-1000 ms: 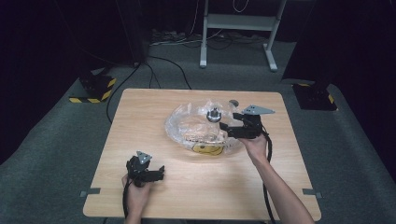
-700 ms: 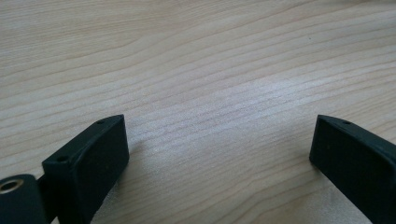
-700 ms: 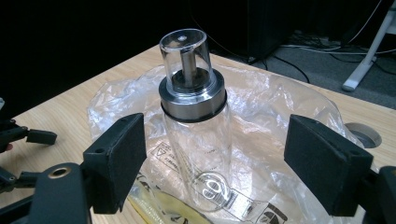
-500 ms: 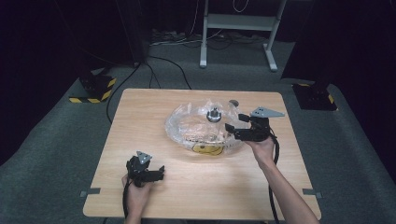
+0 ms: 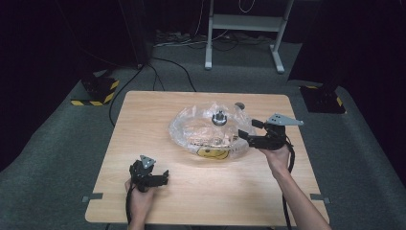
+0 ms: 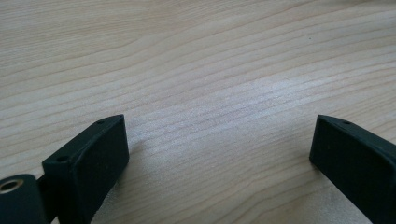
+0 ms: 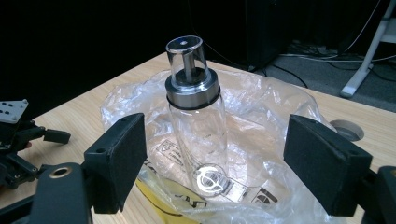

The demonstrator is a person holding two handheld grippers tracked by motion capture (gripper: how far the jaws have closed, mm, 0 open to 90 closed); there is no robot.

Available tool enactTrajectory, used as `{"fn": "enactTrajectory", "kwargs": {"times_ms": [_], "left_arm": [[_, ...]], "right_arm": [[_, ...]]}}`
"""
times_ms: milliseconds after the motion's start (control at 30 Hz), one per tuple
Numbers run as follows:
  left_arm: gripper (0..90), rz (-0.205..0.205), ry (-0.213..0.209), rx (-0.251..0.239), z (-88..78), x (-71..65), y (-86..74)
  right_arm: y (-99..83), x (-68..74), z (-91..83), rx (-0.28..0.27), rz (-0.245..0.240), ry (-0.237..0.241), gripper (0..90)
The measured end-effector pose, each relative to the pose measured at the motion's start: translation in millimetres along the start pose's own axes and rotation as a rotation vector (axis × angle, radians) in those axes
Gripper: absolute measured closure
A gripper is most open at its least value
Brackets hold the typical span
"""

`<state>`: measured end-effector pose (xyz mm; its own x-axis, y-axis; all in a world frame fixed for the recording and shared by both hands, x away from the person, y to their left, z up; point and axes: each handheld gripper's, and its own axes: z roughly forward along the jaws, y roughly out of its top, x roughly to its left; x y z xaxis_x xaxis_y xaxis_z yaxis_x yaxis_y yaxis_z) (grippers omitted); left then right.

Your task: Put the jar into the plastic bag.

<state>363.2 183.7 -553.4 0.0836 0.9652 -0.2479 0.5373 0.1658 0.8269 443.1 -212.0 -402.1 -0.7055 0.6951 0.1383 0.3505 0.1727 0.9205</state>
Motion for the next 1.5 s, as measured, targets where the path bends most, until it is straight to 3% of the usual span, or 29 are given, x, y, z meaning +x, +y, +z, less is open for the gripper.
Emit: {"fn": "enactTrajectory", "kwargs": {"times_ms": [1067,1500], "left_arm": [[4.8,0.0,0.0,0.0,0.0,0.0,0.0],[4.8,-0.001,0.0,0.0,0.0,0.0,0.0]], "right_arm": [[-23.5,2.2,-46.1,-0.053,0.019,-0.005,21.5],[-35.0,4.0,-54.2,-0.054,0.018,-0.016,21.6]]}}
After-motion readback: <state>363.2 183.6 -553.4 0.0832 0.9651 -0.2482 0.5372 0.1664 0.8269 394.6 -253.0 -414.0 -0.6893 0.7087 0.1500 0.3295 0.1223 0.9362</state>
